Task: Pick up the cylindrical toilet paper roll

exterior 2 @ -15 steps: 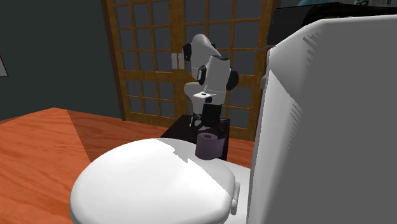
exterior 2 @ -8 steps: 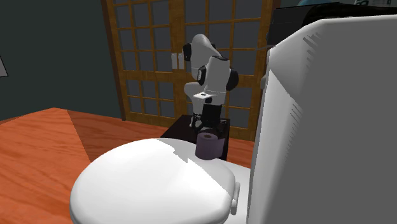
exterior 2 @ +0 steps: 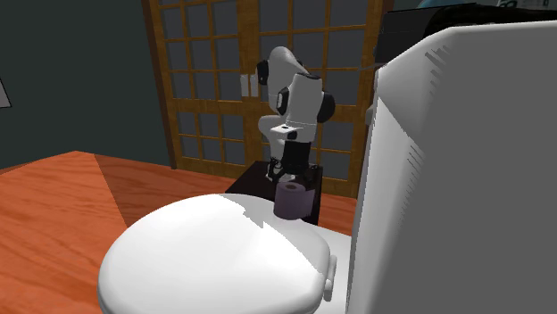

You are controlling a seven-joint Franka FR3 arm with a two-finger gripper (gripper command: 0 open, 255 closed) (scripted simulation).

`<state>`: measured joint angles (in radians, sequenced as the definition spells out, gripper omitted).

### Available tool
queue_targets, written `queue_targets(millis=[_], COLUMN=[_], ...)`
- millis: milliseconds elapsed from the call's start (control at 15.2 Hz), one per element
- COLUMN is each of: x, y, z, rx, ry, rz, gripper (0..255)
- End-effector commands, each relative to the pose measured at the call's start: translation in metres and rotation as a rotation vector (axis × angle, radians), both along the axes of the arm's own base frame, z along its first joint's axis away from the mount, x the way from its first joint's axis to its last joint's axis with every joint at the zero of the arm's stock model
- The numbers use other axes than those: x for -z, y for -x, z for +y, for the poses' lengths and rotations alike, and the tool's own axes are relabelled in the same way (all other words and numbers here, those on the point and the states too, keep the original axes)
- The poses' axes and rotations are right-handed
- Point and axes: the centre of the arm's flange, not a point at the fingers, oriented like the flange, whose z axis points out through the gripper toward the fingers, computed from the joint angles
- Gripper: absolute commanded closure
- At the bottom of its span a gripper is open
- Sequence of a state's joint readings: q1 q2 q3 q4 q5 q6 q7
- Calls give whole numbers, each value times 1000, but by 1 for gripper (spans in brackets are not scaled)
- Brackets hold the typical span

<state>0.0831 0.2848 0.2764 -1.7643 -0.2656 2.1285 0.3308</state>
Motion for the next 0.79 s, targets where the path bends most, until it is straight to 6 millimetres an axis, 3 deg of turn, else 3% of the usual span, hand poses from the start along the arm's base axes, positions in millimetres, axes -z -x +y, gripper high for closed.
queue_targets(millis=[0, 726], x=[-11, -64], y=[0, 0], z=[1, 1], rx=[0, 0], ry=[0, 0], rz=[0, 0], gripper=[255, 255])
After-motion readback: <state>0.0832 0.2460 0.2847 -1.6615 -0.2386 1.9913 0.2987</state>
